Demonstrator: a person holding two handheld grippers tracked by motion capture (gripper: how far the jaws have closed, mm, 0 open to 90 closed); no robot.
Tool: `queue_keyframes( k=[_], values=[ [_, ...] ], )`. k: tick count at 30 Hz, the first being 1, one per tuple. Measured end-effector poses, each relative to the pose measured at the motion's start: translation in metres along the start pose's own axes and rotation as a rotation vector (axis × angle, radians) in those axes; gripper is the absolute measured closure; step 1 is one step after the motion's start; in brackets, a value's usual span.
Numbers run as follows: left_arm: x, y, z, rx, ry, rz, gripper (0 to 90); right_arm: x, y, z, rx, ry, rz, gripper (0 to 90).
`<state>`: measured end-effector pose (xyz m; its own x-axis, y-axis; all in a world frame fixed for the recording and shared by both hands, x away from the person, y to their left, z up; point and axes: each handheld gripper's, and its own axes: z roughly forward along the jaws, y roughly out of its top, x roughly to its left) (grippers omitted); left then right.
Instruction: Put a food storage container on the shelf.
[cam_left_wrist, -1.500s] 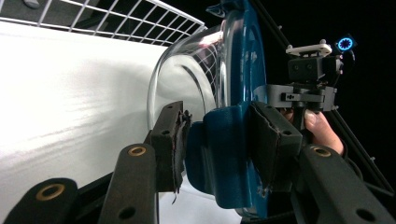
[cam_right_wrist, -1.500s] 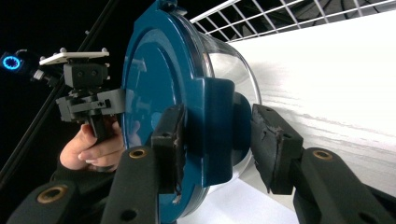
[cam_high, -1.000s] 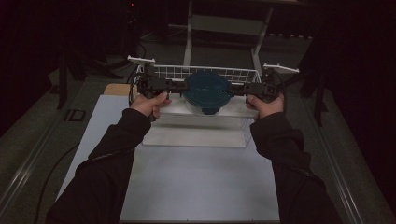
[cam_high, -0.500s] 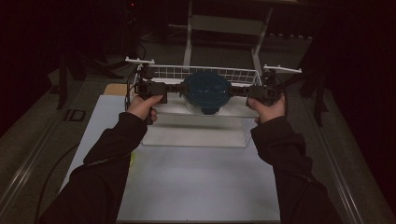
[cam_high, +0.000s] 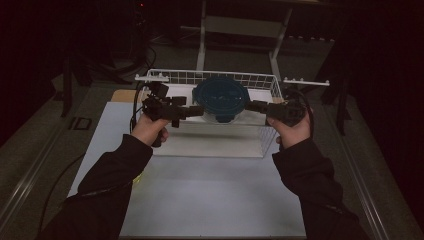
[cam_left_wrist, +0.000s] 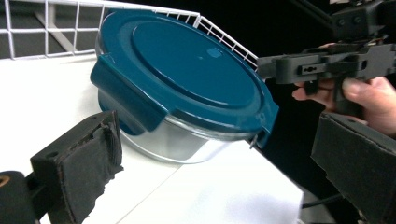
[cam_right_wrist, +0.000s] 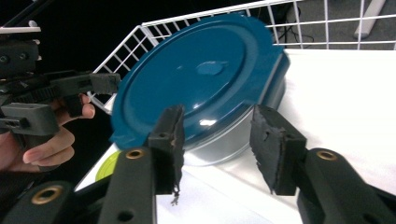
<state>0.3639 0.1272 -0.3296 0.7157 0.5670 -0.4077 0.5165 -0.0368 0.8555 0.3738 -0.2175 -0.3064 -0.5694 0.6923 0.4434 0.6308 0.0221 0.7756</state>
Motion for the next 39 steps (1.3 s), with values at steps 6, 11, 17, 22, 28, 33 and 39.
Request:
queue_keyframes(
  k=[6,11,17,22,28,33,39],
  values=[
    [-0.012,-0.014,-0.010,-0.033,-0.005,0.058,1.2,0.021,-0.024,-0.001,0.055,0.059,-0.054,76.1],
    [-0.021,-0.030,-0.016,-0.024,0.019,0.098,1.3,0.034,-0.042,0.004,0.084,0.088,-0.094,90.0],
    [-0.030,-0.052,-0.020,0.007,0.031,0.146,1.3,0.042,-0.051,0.020,0.111,0.127,-0.089,90.0],
    [-0.032,-0.068,-0.023,0.030,0.035,0.160,1.3,0.038,-0.047,0.030,0.106,0.124,-0.059,90.0],
    [-0.028,-0.081,-0.026,0.034,0.025,0.136,1.2,0.035,-0.038,0.037,0.099,0.107,-0.047,90.0],
    [-0.027,-0.085,-0.028,0.037,0.023,0.148,1.3,0.032,-0.034,0.042,0.087,0.093,-0.032,90.0],
    [-0.028,-0.087,-0.028,0.043,0.025,0.161,1.3,0.029,-0.029,0.047,0.078,0.075,-0.030,90.0]
  ],
)
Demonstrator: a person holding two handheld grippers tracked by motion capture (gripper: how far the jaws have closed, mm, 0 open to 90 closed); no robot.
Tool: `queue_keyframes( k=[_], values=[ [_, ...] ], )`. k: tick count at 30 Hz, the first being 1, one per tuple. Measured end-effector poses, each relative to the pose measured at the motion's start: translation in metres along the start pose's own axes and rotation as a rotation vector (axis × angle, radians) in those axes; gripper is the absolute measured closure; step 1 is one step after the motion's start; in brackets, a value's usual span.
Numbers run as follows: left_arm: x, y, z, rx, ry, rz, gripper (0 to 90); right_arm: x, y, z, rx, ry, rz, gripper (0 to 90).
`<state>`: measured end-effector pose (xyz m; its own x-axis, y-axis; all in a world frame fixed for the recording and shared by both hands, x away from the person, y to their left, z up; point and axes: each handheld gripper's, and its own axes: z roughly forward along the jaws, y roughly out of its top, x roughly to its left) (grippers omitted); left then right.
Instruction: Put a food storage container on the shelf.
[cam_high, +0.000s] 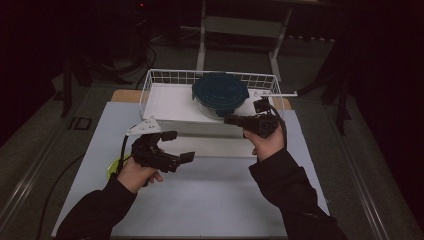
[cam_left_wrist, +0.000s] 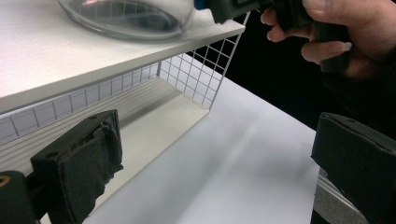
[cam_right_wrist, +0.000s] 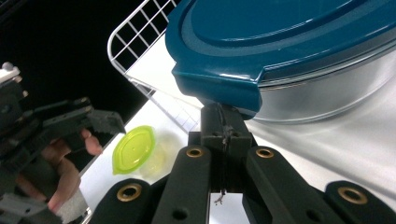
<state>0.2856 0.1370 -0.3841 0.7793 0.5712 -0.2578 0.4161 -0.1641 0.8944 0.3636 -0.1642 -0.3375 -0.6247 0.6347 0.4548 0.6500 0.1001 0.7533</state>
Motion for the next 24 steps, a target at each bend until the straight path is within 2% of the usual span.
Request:
queue_keyframes(
  k=[9,12,14,18,20,22,24],
  values=[
    [0.000,-0.004,0.003,0.010,0.007,0.001,1.2,-0.005,0.005,0.004,-0.007,-0.017,0.016,89.7],
    [0.000,-0.005,0.002,0.016,0.019,0.005,1.3,-0.005,0.002,0.004,0.006,-0.002,0.017,87.1],
    [0.001,-0.006,0.000,0.023,0.023,0.007,1.3,-0.003,-0.002,0.003,0.013,0.007,0.000,82.7],
    [0.003,-0.010,-0.006,0.025,0.003,0.012,1.4,0.002,-0.014,-0.005,0.002,0.024,-0.035,66.3],
    [0.005,-0.012,-0.010,0.017,0.012,0.008,2.0,0.003,-0.021,-0.011,-0.023,0.035,-0.043,50.0],
    [0.008,-0.014,-0.016,0.014,0.024,0.004,3.2,0.004,-0.028,-0.018,-0.053,0.035,-0.069,40.2],
    [0.010,-0.016,-0.021,0.022,0.022,-0.005,3.2,0.004,-0.037,-0.025,-0.092,0.059,-0.074,27.2]
  ],
)
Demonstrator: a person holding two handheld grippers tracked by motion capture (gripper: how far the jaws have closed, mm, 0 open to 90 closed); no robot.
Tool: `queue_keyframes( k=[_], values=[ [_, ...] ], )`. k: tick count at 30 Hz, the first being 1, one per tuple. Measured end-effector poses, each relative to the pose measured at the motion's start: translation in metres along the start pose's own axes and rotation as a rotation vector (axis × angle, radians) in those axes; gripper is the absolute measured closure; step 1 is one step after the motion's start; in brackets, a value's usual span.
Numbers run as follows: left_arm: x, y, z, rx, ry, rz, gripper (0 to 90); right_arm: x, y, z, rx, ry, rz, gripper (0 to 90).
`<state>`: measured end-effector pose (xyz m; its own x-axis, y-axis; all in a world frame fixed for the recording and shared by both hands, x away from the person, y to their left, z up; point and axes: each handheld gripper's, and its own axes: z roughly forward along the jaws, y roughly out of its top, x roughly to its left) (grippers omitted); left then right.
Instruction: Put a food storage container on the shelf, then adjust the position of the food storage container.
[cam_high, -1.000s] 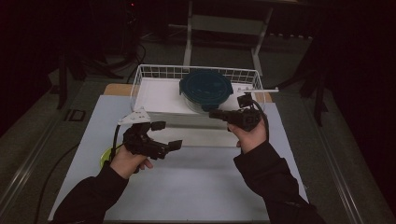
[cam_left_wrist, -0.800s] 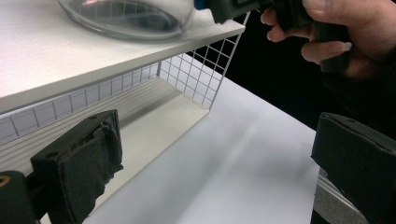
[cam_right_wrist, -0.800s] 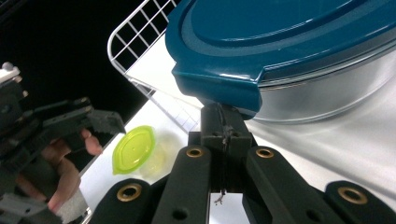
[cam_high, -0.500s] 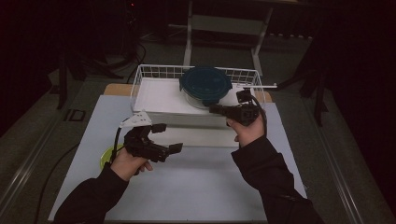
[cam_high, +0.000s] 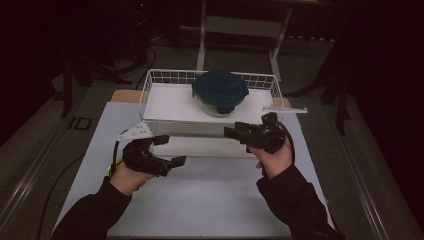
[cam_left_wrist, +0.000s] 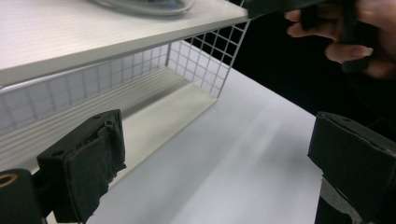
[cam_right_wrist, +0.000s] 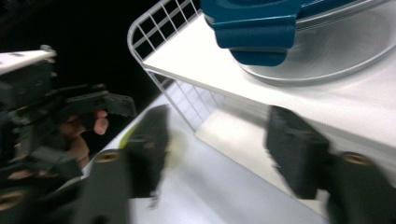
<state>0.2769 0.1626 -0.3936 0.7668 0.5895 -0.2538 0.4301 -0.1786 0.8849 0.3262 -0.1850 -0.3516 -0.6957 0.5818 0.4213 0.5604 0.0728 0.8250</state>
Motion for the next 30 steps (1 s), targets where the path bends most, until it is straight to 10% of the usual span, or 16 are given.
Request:
queue_keyframes(
  k=[12,30],
  values=[
    [0.018,-0.018,-0.034,0.016,0.057,0.008,34.7,0.003,-0.042,-0.037,-0.061,0.035,-0.097,16.1],
    [0.076,-0.069,-0.092,0.114,0.330,-0.047,85.7,-0.009,-0.107,-0.066,-0.067,0.024,-0.076,16.4]
  ],
)
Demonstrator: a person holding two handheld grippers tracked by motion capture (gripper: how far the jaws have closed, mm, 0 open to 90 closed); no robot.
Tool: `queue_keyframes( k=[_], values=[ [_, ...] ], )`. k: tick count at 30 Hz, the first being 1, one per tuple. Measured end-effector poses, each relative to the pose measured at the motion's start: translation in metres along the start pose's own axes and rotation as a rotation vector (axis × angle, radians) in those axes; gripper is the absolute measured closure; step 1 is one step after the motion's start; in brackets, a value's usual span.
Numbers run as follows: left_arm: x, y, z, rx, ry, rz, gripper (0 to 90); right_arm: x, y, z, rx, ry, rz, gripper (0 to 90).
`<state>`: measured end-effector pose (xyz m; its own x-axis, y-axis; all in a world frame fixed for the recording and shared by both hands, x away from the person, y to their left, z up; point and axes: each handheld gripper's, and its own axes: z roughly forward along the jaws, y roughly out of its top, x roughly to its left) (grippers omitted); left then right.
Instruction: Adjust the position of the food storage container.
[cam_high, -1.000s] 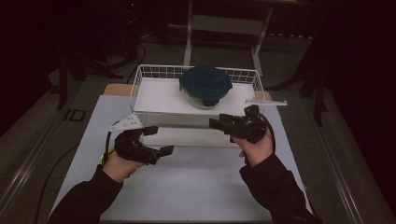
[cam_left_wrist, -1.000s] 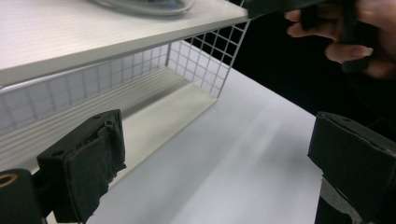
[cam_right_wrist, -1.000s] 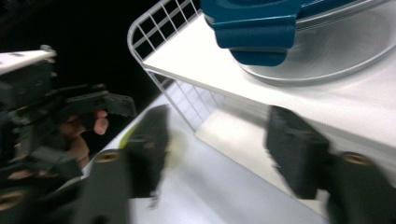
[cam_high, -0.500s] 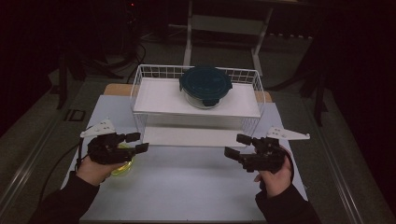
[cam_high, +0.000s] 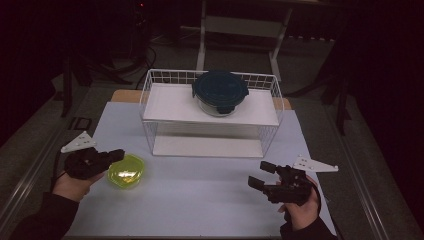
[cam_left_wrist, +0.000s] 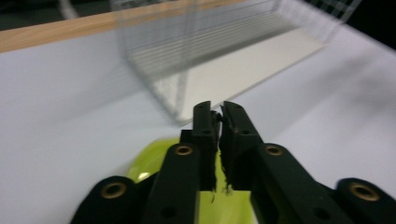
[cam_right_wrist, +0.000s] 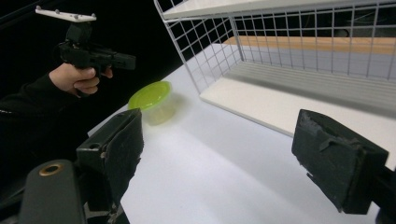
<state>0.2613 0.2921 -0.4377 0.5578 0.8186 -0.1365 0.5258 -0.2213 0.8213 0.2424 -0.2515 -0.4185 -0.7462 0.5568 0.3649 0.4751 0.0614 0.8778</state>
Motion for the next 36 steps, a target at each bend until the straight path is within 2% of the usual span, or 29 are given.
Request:
queue_keyframes(
  k=[5,8,13,16,19,23,26,36],
  values=[
    [0.022,-0.018,0.000,0.047,0.082,-0.018,87.6,-0.002,-0.006,-0.003,-0.008,-0.003,0.003,16.5],
    [0.035,-0.030,0.002,0.074,0.107,-0.045,87.9,-0.003,-0.007,-0.004,-0.008,-0.004,0.006,16.5],
    [0.050,-0.054,0.007,0.111,0.117,-0.066,88.0,-0.004,-0.008,-0.005,-0.013,-0.003,0.010,16.6],
    [0.054,-0.066,0.010,0.121,0.093,-0.087,88.0,-0.004,-0.007,-0.006,-0.015,0.001,0.011,16.6],
    [0.051,-0.074,0.015,0.142,0.079,-0.051,88.0,-0.003,-0.007,-0.006,-0.015,0.004,0.010,16.6],
    [0.045,-0.082,0.023,0.164,0.040,0.002,87.9,-0.003,-0.006,-0.007,-0.015,0.002,0.004,16.7],
    [0.040,-0.085,0.028,0.187,0.024,0.010,87.8,-0.003,-0.007,-0.007,-0.014,0.003,0.009,16.7],
    [0.016,-0.087,0.038,0.197,-0.066,0.057,87.9,-0.004,-0.009,-0.007,-0.014,0.000,0.016,16.7]
  ],
)
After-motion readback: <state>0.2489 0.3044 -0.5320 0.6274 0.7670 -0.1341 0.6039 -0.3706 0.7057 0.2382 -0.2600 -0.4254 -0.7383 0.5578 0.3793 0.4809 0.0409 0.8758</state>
